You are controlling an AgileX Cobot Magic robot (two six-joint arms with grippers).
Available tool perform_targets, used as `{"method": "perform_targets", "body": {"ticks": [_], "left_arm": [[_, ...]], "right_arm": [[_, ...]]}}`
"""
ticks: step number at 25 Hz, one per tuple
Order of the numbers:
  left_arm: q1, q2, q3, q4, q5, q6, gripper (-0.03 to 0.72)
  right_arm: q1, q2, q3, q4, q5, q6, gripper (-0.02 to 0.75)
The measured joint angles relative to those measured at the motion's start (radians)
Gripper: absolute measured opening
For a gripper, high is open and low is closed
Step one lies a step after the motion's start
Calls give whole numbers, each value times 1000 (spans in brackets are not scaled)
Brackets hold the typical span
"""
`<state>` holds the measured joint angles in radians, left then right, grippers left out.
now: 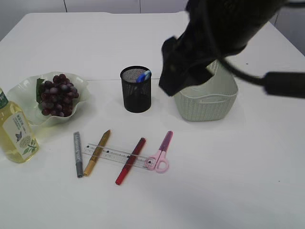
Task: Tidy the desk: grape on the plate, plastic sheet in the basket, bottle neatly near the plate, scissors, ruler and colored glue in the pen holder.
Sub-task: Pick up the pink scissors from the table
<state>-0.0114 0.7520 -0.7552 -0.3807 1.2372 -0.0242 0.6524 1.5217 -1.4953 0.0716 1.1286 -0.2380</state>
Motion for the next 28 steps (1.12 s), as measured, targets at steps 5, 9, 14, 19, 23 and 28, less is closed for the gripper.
{"method": "perform_targets", "body": {"ticks": [5, 9, 14, 19, 23, 28], "left_arm": [[0, -134, 0, -54, 6, 7, 375], [-3, -243, 0, -32, 14, 30, 375], [-5, -378, 0, 17, 22, 68, 375], [-5, -508, -4, 32, 24, 77, 375], [-5, -555, -4, 32, 29, 80, 375], [-5, -562, -4, 36, 29, 142, 375]], "right_arm": [[0, -211, 0, 0, 64, 52, 565], [0, -365, 15, 11, 73, 60, 565], [0, -586, 138, 16, 60, 62, 565], [0, -801, 321, 16, 39, 65, 565], [0, -933, 434, 16, 39, 80, 565], [0, -1075, 550, 7, 29, 83, 565]]}}
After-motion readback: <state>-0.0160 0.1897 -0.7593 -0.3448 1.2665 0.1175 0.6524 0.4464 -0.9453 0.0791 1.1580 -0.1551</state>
